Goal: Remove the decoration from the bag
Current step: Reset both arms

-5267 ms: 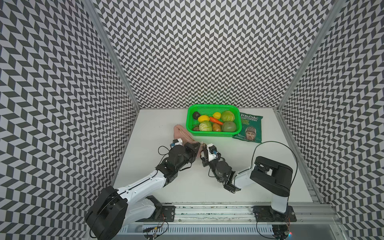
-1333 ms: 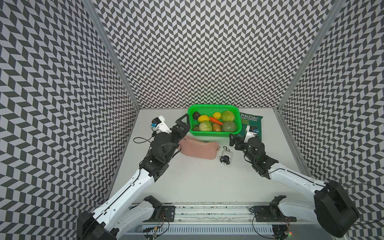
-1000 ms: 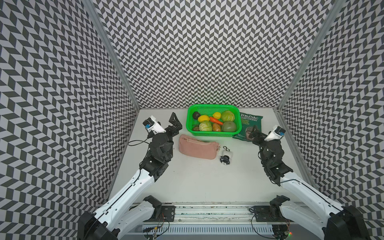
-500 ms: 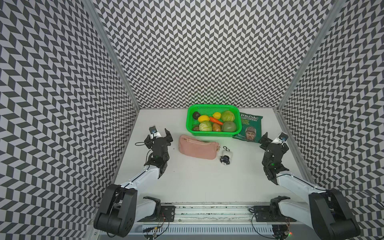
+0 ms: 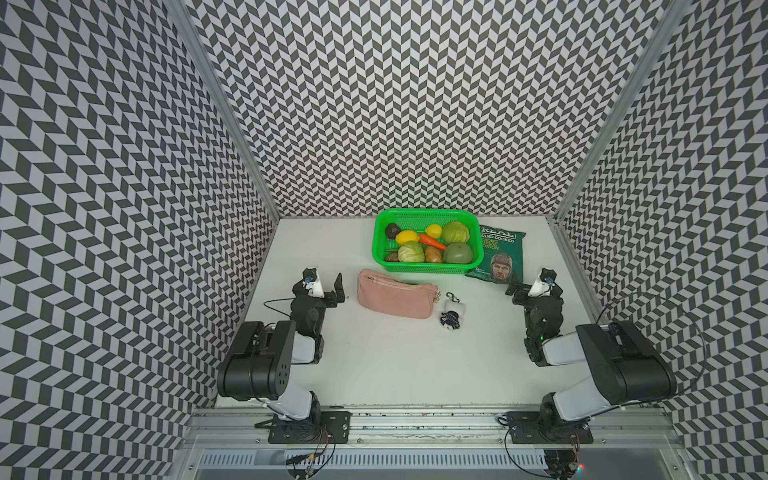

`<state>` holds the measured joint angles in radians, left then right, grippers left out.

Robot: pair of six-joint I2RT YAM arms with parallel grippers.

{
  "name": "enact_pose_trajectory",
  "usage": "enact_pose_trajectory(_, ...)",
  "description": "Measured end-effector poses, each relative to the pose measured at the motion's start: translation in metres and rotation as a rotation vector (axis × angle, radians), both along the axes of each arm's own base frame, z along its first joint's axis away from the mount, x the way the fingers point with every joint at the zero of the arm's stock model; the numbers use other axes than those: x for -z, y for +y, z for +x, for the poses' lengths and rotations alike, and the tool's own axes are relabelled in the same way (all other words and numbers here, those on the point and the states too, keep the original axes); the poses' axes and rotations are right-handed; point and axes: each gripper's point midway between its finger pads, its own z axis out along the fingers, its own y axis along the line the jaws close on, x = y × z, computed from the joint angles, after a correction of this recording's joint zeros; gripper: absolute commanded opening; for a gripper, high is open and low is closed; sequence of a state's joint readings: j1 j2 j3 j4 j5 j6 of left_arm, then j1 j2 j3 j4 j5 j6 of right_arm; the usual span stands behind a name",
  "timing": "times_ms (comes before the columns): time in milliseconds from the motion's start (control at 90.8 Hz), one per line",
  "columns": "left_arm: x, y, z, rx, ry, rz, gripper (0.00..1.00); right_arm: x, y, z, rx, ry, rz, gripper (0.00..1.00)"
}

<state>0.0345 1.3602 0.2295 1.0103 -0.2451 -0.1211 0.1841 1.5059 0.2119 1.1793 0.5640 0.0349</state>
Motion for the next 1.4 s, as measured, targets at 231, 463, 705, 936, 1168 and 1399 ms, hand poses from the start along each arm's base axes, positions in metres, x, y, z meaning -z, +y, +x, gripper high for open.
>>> enact_pose_trajectory(231, -0.003, -0.017, 0.006, 0.132, -0.039, 0.004, 1.00, -0.004, 0.002, 0.009, -0.115, -0.043, 0.012, 1.00)
enact_pose_trajectory(463, 0.013, -0.034, 0.013, 0.235, -0.025, 0.030, 1.00, -0.010, 0.007, 0.016, -0.155, -0.061, 0.025, 1.00)
enact_pose_trajectory(705, 0.016, -0.051, 0.024, 0.285, -0.004, 0.066, 1.00, -0.005, 0.006, 0.019, -0.157, -0.037, 0.039, 1.00)
enact_pose_trajectory(936, 0.016, -0.052, 0.024, 0.281, -0.001, 0.078, 1.00, -0.004, 0.007, 0.019, -0.160, -0.029, 0.040, 1.00)
enact_pose_trajectory(1168, 0.016, -0.051, 0.024, 0.275, -0.001, 0.079, 1.00, -0.001, 0.007, 0.018, -0.160, -0.018, 0.040, 1.00)
enact_pose_trajectory(1399, 0.016, -0.051, 0.024, 0.275, 0.000, 0.078, 1.00, -0.001, 0.007, 0.018, -0.160, -0.017, 0.040, 1.00)
